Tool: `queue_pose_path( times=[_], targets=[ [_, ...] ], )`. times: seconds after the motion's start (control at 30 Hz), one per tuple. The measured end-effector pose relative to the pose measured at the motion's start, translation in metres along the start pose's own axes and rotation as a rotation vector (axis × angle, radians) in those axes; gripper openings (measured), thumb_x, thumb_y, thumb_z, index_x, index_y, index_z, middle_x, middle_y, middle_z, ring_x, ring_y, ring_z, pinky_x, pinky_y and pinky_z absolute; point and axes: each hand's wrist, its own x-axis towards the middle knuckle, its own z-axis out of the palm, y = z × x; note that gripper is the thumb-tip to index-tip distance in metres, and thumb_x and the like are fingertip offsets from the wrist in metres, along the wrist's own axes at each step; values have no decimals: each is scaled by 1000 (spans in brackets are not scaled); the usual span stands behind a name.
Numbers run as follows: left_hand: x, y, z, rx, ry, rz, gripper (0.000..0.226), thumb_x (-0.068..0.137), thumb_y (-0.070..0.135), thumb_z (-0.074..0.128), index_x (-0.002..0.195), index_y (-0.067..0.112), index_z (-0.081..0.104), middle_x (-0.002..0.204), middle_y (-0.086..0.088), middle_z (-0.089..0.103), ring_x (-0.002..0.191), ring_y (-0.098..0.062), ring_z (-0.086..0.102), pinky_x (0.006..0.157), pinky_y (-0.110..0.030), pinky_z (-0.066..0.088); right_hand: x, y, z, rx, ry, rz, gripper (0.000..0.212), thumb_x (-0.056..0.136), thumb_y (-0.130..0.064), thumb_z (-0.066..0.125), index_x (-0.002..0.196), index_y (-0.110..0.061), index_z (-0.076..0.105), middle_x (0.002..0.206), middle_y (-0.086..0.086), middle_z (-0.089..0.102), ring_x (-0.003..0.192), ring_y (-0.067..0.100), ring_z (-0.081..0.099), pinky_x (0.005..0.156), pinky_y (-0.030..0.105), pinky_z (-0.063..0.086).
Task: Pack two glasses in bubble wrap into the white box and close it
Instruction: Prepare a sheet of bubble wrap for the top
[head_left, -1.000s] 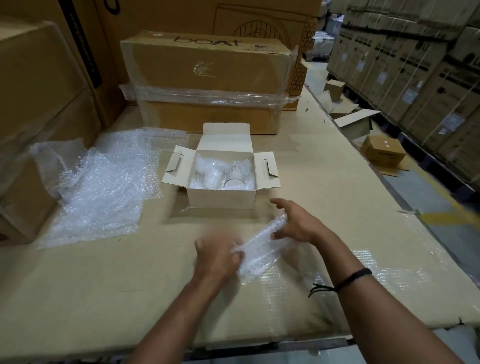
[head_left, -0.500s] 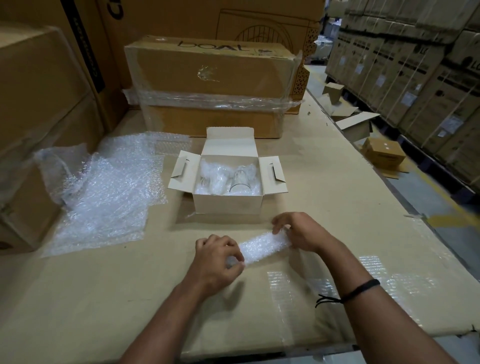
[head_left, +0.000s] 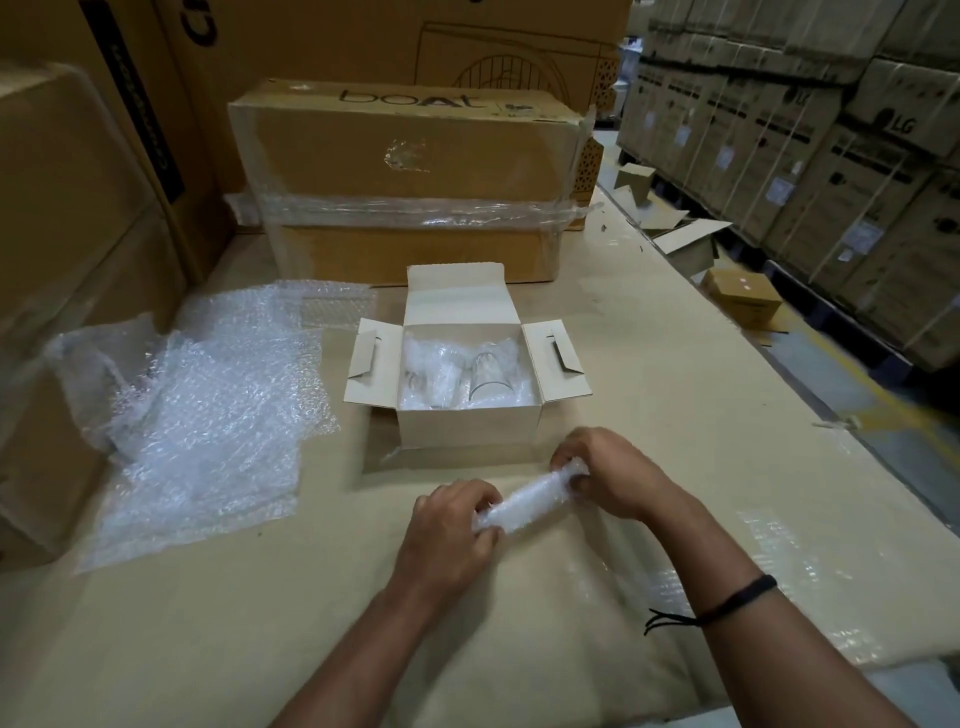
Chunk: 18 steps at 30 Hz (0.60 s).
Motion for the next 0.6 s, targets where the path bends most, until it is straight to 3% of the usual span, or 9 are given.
queue_pose_path(
  times=[0.1, 0.2, 0.27, 0.37, 0.43, 0.53, 0.6],
  targets=[
    [7, -3, -3, -79, 146, 127, 24, 68, 11, 69, 90, 21, 65, 87, 10, 62, 79, -12, 55, 73, -32, 46, 5, -8, -11, -42, 275, -49, 28, 71, -3, 72, 88, -24, 77, 110, 2, 61, 94, 25, 58, 78, 35, 50],
    [19, -3, -5, -84, 226, 256, 34, 70, -4, 70, 98, 15, 68, 92, 1, 62, 83, -17, 58, 74, -28, 47, 13, -21, -26, -55, 444, -2, 25, 79, -5, 72, 93, -25, 76, 112, 2, 49, 87, 21, 52, 68, 32, 47],
    [32, 0, -9, -82, 282, 309, 33, 74, -6, 64, 102, 10, 69, 93, -4, 62, 83, -21, 60, 73, -28, 49, 27, -28, -39, -45, 459, 38, 23, 83, -6, 67, 96, -23, 76, 106, 2, 48, 82, 23, 55, 67, 32, 47],
    [59, 3, -14, -64, 364, 340, 29, 82, 4, 50, 102, 5, 71, 94, -8, 62, 86, -23, 61, 76, -29, 51, 58, -29, -59, 7, 452, 30, 32, 81, 2, 60, 98, -19, 77, 100, 5, 59, 89, 25, 60, 76, 34, 50],
    [79, 1, -14, -31, 406, 309, 26, 83, 7, 53, 99, 6, 73, 100, -11, 65, 89, -25, 62, 78, -33, 52, 78, -27, -70, -14, 413, 7, 37, 80, 5, 56, 102, -16, 77, 102, 8, 64, 93, 26, 62, 82, 29, 49],
    [101, -1, -9, 52, 331, 211, 30, 71, 2, 60, 96, 11, 74, 108, -9, 69, 91, -30, 64, 79, -37, 45, 101, -23, -85, -80, 328, -33, 42, 81, 6, 50, 110, -13, 74, 113, 8, 64, 101, 25, 61, 85, 20, 41],
    [113, 2, -7, 93, 221, 136, 33, 71, 8, 58, 98, 17, 74, 105, -2, 72, 92, -28, 62, 79, -35, 33, 114, -19, -91, -82, 255, -61, 40, 82, 1, 51, 113, -12, 73, 118, 9, 61, 103, 24, 60, 87, 21, 40]
  ],
)
